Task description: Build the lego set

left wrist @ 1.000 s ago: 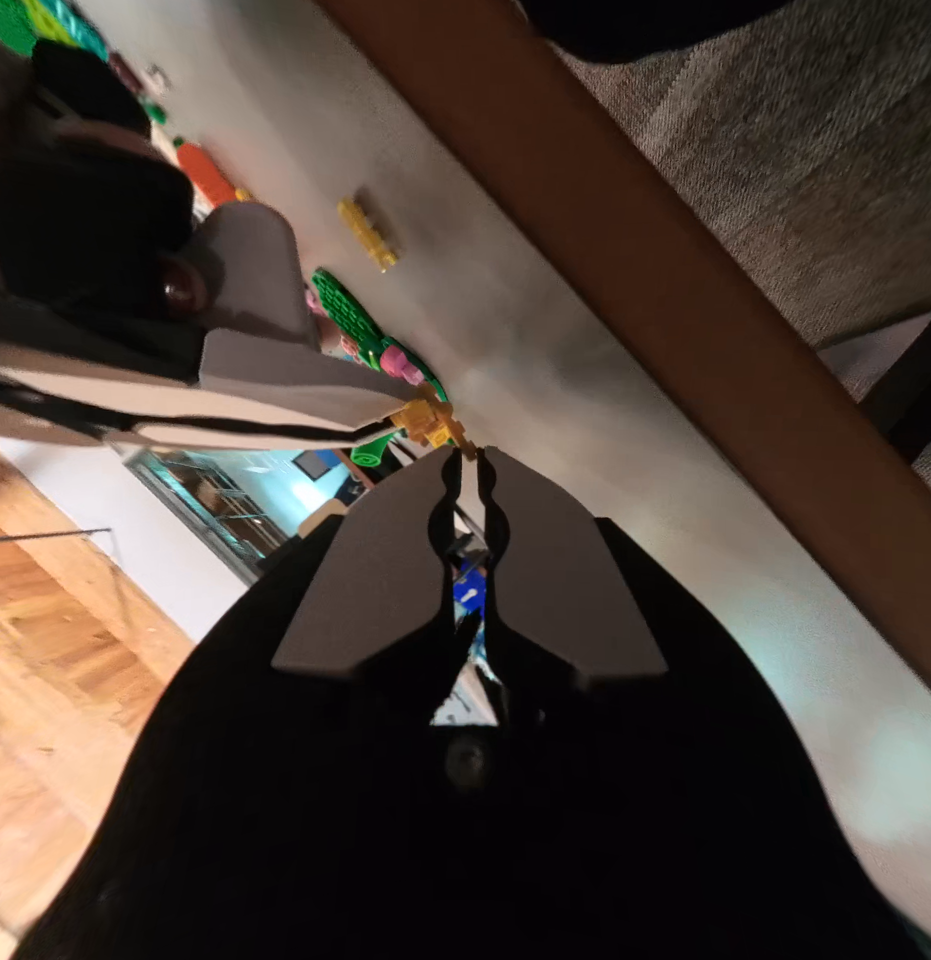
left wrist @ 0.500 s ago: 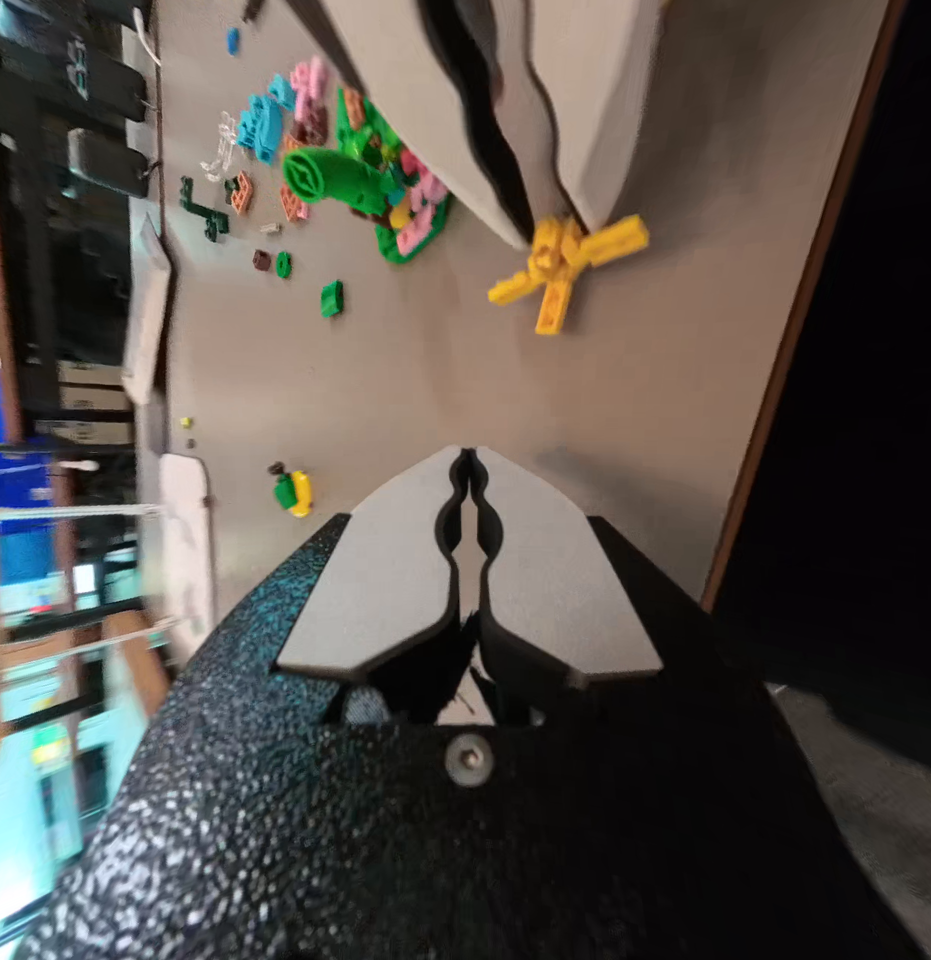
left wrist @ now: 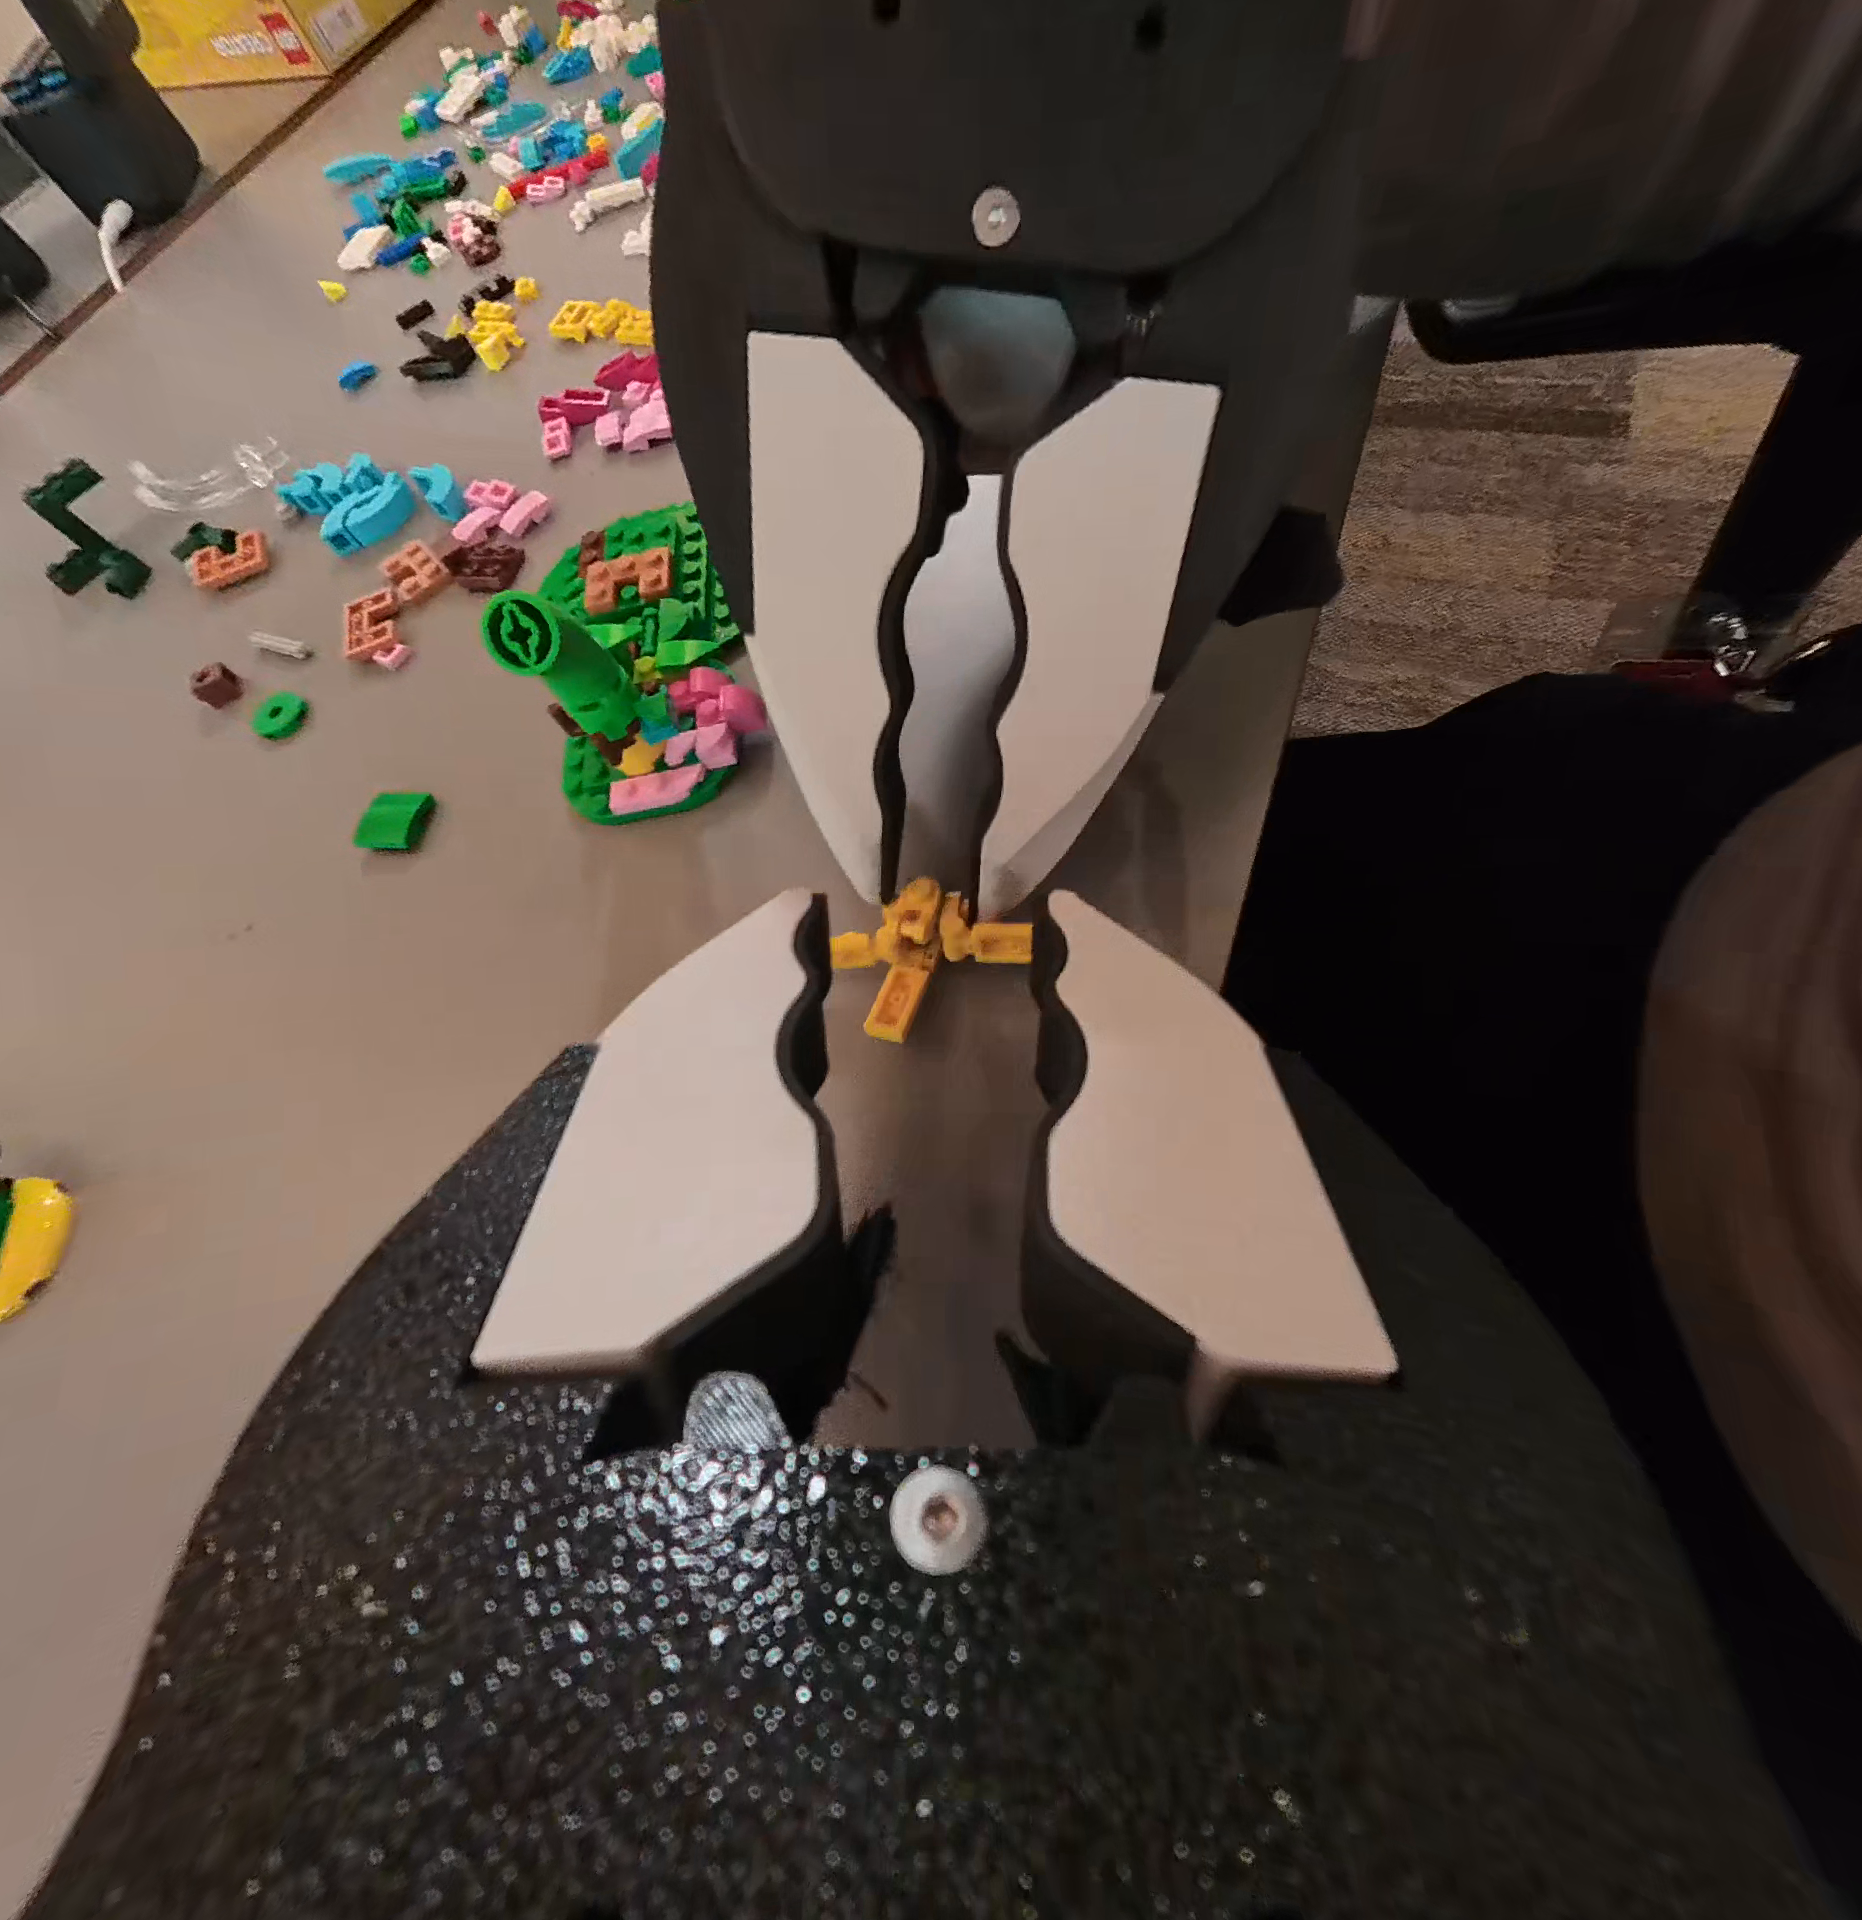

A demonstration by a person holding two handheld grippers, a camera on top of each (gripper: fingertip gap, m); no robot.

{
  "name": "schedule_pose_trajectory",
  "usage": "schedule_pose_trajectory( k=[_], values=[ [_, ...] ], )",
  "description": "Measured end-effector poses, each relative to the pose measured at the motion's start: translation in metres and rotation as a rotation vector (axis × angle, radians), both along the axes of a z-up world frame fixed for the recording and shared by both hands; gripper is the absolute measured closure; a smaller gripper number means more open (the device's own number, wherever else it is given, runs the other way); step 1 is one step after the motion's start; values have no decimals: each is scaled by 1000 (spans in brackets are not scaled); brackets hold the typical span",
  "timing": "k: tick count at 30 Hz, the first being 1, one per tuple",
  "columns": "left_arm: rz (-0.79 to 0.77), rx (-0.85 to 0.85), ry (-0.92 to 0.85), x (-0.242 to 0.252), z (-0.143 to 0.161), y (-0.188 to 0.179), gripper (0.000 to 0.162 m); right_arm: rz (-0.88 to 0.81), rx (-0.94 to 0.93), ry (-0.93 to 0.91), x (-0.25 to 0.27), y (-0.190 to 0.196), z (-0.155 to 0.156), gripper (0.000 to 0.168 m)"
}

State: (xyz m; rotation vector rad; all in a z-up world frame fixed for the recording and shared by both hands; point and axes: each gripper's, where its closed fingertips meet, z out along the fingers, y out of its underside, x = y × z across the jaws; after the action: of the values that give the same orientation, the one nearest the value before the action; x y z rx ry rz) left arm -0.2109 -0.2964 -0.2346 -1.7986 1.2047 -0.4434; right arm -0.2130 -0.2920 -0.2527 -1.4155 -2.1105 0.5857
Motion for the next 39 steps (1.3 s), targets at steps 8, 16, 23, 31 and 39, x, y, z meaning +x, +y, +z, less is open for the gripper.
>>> schedule_pose_trajectory(
  k=[8, 16, 23, 31, 39],
  values=[
    [16, -52, 7, -2, -8, 5, 125, 18, 15, 6, -2, -2, 0, 154],
    [44, 30, -104, -11, 17, 12, 120, -29, 13, 149, -10, 15, 11, 154],
    [204, 547, -122, -37, 73, 30, 111, -247, -308, 593, -21, 41, 83, 154],
    [406, 857, 135, -27, 83, 38, 118, -282, -689, 756, -26, 32, 107, 154],
    [464, 826, 57, -34, 92, 39, 120, -259, -794, 778, -27, 26, 113, 154]
  ],
)
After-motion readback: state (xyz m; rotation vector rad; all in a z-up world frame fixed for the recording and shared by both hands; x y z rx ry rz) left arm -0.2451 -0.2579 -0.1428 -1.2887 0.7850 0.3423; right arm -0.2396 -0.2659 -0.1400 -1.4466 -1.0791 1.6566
